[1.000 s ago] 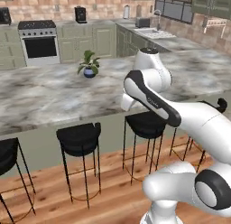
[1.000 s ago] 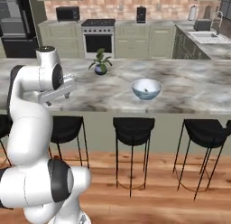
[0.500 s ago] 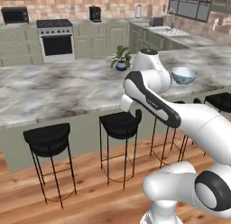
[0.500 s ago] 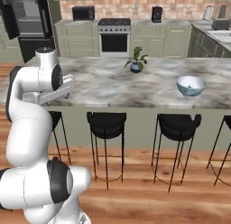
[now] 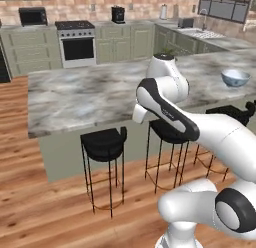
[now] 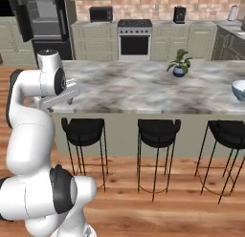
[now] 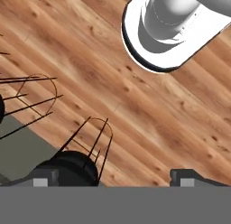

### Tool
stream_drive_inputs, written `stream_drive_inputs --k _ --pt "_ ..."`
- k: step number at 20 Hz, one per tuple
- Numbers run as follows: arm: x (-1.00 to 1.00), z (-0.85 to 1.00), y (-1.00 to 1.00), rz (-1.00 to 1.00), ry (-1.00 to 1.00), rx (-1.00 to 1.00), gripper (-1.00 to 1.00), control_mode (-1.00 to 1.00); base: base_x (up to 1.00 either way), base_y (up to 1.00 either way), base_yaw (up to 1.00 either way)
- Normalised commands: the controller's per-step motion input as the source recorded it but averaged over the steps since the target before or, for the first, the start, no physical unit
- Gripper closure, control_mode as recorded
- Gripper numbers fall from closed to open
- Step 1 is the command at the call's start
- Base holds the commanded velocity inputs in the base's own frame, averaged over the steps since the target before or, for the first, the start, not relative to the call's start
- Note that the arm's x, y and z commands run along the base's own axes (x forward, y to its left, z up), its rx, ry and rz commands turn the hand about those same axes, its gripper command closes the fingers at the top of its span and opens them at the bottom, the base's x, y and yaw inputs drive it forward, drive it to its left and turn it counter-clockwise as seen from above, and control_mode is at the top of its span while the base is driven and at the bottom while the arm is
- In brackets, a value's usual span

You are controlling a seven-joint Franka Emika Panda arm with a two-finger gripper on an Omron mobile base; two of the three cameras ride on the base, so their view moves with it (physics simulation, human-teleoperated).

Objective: There is a bowl on the dining counter. Grab a lemon wedge from the fridge and place it in the bowl. Then get the liquor bottle and glass cup from the cabinet and place them next to the bowl.

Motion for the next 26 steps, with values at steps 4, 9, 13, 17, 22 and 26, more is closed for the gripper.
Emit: stream_drive_inputs --k 4,9,13,17,22,26 --pt "0.0 0.0 0.0 0.0 0.0 0.0 -1.0 1.0 0.0 1.0 -0.07" --pt "0.0 0.0 0.0 0.0 0.0 0.0 -1.0 1.0 0.0 1.0 -0.08" --pt "0.0 0.0 0.0 0.0 0.0 0.0 -1.0 1.0 0.01 1.0 -0.08" --pt "0.0 0.0 0.0 0.0 0.0 0.0 -1.0 1.0 0.27 1.0 -0.1" --pt "0.0 0.0 0.0 0.0 0.0 0.0 -1.0 1.0 0.59 1.0 -0.13" --pt "0.0 0.0 0.0 0.0 0.0 0.0 -1.0 1.0 0.83 1.0 -0.2"
